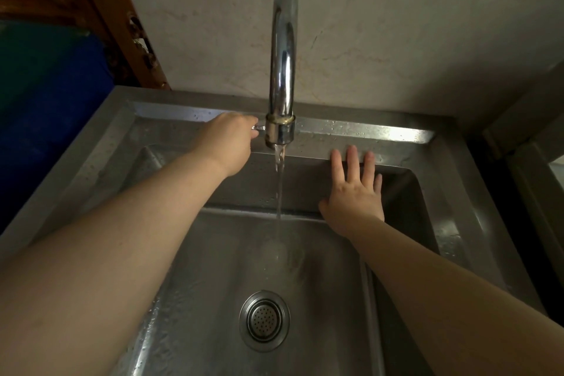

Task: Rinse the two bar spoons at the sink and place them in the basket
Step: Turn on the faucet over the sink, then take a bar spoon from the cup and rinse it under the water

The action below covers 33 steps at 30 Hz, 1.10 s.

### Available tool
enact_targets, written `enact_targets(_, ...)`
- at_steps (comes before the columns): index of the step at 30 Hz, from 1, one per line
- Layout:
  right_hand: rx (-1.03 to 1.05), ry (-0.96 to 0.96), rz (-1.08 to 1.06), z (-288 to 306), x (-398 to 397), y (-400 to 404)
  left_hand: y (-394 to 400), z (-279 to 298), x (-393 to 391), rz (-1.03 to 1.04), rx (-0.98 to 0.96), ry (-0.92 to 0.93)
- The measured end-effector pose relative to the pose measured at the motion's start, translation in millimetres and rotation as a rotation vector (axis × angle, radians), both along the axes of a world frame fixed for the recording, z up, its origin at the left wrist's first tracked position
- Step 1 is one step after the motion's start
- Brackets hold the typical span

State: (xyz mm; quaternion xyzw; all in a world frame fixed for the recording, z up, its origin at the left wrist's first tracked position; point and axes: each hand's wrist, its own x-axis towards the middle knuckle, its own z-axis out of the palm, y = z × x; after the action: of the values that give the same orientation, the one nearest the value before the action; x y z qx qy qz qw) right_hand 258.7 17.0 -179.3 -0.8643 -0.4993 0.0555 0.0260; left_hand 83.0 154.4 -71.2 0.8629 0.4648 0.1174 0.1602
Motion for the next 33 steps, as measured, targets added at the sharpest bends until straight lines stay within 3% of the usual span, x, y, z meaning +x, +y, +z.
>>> enact_targets(7, -0.101, 0.049, -0.001, 12.2, 2.1, -1.2, -13.6, -10.6, -20.9, 0.02, 0.222, 0.041)
enact_targets(13, -0.209, 0.07, 0.068, 46.4, 8.3, -1.3, -40.6, 21.2, -72.7, -0.014, 0.348, 0.067)
enact_targets(18, 0.117, 0.185, -0.038, 66.3, -38.5, -63.1, -65.8, 59.8, -134.0, 0.056, 0.346, 0.005)
enact_targets(21, 0.19, 0.292, -0.091, 73.6, -93.8, -107.2, -82.7, 83.8, -182.2, 0.106, 0.379, 0.031)
enact_targets(25, 0.318, 0.341, 0.129, 110.7, -188.2, -119.3, -109.6, 117.2, -252.7, 0.209, 0.392, 0.066)
enact_targets(33, 0.65, 0.414, 0.693, 246.0, -392.1, -64.2, -180.5, 171.9, -395.4, 0.413, 0.452, 0.065)
